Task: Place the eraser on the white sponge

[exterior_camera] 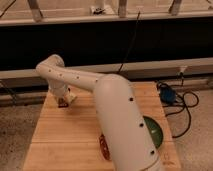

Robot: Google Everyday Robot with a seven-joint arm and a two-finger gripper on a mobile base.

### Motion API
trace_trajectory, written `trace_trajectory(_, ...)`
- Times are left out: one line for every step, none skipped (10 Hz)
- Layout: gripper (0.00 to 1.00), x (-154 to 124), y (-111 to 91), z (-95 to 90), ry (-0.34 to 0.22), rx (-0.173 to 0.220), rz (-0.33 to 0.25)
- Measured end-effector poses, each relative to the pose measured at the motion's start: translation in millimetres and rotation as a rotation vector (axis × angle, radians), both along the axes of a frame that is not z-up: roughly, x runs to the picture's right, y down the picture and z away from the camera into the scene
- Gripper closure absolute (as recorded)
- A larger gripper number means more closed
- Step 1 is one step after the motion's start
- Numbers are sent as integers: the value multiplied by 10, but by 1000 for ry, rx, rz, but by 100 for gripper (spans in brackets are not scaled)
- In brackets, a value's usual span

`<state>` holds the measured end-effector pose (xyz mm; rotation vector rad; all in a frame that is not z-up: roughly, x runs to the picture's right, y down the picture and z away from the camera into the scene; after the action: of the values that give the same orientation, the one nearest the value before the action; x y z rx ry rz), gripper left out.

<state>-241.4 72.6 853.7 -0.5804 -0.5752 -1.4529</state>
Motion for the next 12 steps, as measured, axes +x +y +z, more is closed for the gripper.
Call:
trace_trajectory(100, 32, -11, -2, -1, 0, -1)
trace_trajectory(100, 21, -36, 15, -4, 2, 4)
trace_trajectory(100, 9, -111, 71, -10, 7, 12)
trace_trajectory(100, 1, -183, 136, -15, 11, 19)
trace_trajectory(100, -8, -271, 219, -21, 16, 17)
trace_trajectory(100, -24, -297, 246, -27, 17, 11)
trace_trajectory(97, -23, -293, 245, -29, 15, 13)
trace_trajectory(87, 33, -316, 253, -25, 15, 25)
trace_trajectory(77, 60, -392, 289, -24, 21, 42)
trace_trajectory(69, 47, -432, 329, -28, 24, 42)
trace_trajectory(57, 27, -468, 340, -31, 24, 38)
trace_trajectory(46, 67, -443, 332, -26, 22, 33)
